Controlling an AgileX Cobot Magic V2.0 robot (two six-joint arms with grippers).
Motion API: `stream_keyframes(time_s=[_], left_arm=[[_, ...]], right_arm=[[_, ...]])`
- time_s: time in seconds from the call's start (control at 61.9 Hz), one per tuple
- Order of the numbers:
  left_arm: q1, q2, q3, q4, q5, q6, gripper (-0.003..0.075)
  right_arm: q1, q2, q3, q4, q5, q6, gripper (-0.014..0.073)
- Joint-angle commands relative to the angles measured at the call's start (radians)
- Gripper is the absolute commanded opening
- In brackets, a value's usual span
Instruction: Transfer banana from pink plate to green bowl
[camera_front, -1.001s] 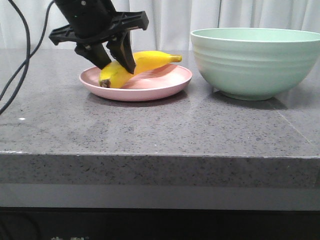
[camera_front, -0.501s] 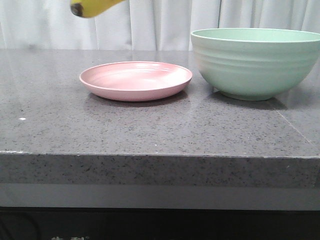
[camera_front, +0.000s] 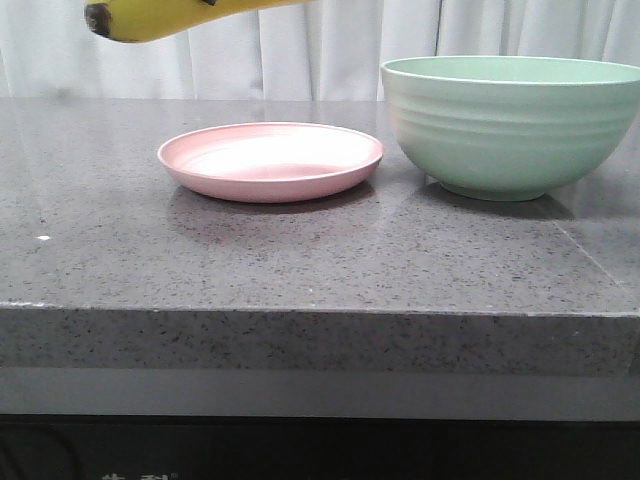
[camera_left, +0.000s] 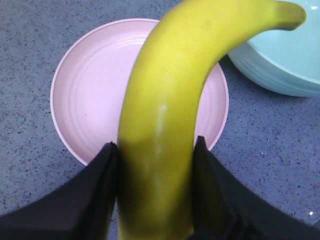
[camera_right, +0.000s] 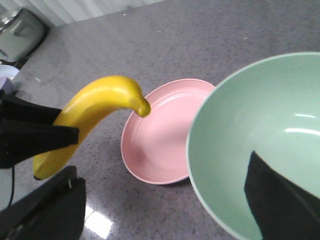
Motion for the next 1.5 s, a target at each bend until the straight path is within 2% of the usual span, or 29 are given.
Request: stream_keyframes(time_s=[0.0, 0.42, 0.759, 1.098, 1.162, 1.388, 1.485], left_arm=[[-0.005, -0.046, -0.027, -0.008, -0.075, 0.001, 0.0022], [-0.005, -0.046, -0.027, -0.008, -0.11, 0.001, 0.0022], [-0.005, -0.046, -0.027, -0.008, -0.117, 0.001, 0.0022], [-0.005, -0.046, -0.027, -0.008, -0.128, 0.001, 0.0022], [-0.005, -0.046, -0.027, -0.008, -0.128, 0.001, 0.0022], [-0.005, -0.046, -0.027, -0.008, -0.128, 0.001, 0.0022], [-0.005, -0.046, -0.027, -0.008, -0.13, 0.001, 0.0022]], right_arm=[[0.016, 0.104, -0.133, 0.097, 0.037, -0.052, 0.0653], [0.196, 0.508, -0.55, 0.097, 0.108, -0.027, 0.0653], [0.235, 0.665, -0.698, 0.118, 0.204, -0.015, 0.0653], [0.242, 0.707, -0.734, 0.203, 0.264, -0.015, 0.0644], [0.242, 0.708, -0.734, 0.205, 0.27, -0.015, 0.0594], [0.242, 0.714, -0.734, 0.241, 0.271, -0.015, 0.0265], [0.242, 0.714, -0.734, 0.26, 0.271, -0.015, 0.019]])
